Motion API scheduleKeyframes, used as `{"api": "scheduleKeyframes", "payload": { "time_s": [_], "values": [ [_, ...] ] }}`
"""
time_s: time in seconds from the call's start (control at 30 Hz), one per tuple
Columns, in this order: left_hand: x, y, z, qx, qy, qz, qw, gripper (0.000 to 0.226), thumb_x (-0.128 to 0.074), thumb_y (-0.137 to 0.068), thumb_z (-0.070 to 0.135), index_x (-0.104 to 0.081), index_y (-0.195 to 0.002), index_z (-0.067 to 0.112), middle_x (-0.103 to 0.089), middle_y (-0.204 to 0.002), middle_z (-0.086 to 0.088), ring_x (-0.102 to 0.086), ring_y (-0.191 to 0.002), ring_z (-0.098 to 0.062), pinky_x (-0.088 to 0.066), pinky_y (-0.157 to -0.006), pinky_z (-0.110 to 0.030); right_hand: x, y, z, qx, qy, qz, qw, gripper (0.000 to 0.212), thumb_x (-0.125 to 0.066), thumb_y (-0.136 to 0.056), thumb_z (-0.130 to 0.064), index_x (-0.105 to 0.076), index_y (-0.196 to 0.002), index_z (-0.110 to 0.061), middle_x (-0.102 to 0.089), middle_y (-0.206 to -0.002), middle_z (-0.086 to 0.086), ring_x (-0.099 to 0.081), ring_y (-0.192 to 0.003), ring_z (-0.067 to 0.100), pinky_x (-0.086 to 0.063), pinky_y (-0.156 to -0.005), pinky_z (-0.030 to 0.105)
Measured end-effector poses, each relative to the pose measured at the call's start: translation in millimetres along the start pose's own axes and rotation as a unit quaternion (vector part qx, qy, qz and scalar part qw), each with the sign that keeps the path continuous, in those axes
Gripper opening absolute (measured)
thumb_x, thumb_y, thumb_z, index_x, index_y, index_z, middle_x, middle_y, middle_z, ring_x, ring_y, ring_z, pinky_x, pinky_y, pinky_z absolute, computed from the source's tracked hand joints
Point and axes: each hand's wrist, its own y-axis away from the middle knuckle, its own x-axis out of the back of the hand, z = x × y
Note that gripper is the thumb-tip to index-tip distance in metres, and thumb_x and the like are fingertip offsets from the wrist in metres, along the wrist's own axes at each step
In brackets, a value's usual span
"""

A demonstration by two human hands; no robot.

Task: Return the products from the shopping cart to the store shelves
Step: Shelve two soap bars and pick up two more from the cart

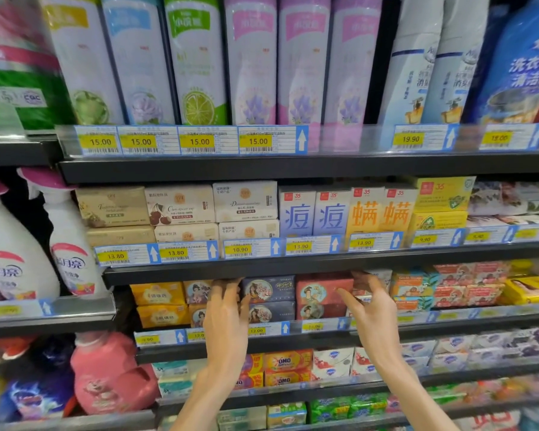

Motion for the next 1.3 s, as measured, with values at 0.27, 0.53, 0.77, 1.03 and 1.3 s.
{"api": "scheduleKeyframes", "payload": {
  "time_s": [0.27, 0.53, 0.77, 1.03, 1.3],
  "values": [
    [-0.8, -0.2, -4.5, -0.009, -0.021, 0.001, 1.0, 0.039, -0.073, -0.089, 0.02, -0.062, -0.126, 0.02, -0.061, -0.124, -0.007, -0.064, -0.108, -0.027, -0.056, -0.085, -0.038, -15.4, -2.8, -2.7, 0.011, 0.107, 0.041, 0.993, 0.033, -0.07, -0.091, -0.024, -0.052, -0.117, -0.015, -0.048, -0.111, -0.004, -0.055, -0.098, 0.019, -0.042, -0.084, 0.029],
    [0.0, -1.7, -4.8, -0.009, -0.039, -0.004, 0.999, 0.038, -0.073, -0.089, 0.023, -0.062, -0.125, 0.02, -0.062, -0.124, -0.007, -0.065, -0.108, -0.027, -0.056, -0.082, -0.038, -24.4, -10.2, 2.5, -0.003, 0.181, 0.056, 0.982, 0.041, -0.07, -0.089, -0.03, -0.049, -0.113, -0.005, -0.054, -0.118, 0.013, -0.059, -0.1, 0.037, -0.053, -0.08, 0.044],
    [1.4, -3.4, -4.9, -0.011, -0.034, -0.008, 0.999, 0.035, -0.07, -0.09, 0.026, -0.06, -0.124, 0.023, -0.062, -0.121, -0.005, -0.066, -0.1, -0.026, -0.058, -0.077, -0.04, -34.0, 5.5, -8.4, 0.052, 0.204, 0.027, 0.977, 0.048, -0.071, -0.086, -0.04, -0.045, -0.119, -0.017, -0.044, -0.12, 0.005, -0.063, -0.076, 0.026, -0.055, -0.063, 0.039],
    [-0.5, 0.1, -10.4, -0.025, -0.035, -0.016, 0.999, 0.039, -0.074, -0.088, 0.026, -0.061, -0.124, 0.023, -0.061, -0.121, -0.004, -0.066, -0.103, -0.025, -0.059, -0.076, -0.039, -64.2, 29.5, -7.2, 0.246, 0.247, -0.035, 0.937, 0.023, -0.062, -0.091, -0.03, -0.07, -0.11, -0.018, -0.066, -0.106, -0.003, -0.064, -0.097, 0.022, -0.057, -0.08, 0.035],
    [14.4, 7.4, -15.5, -0.035, -0.001, -0.029, 0.999, 0.042, -0.071, -0.089, 0.024, -0.057, -0.128, 0.026, -0.057, -0.122, 0.004, -0.062, -0.106, -0.016, -0.056, -0.082, -0.031, -65.9, 30.1, -16.7, 0.204, 0.235, -0.058, 0.948, 0.02, -0.069, -0.089, -0.023, -0.068, -0.109, -0.018, -0.065, -0.106, -0.003, -0.063, -0.096, 0.021, -0.055, -0.08, 0.034]
  ]
}}
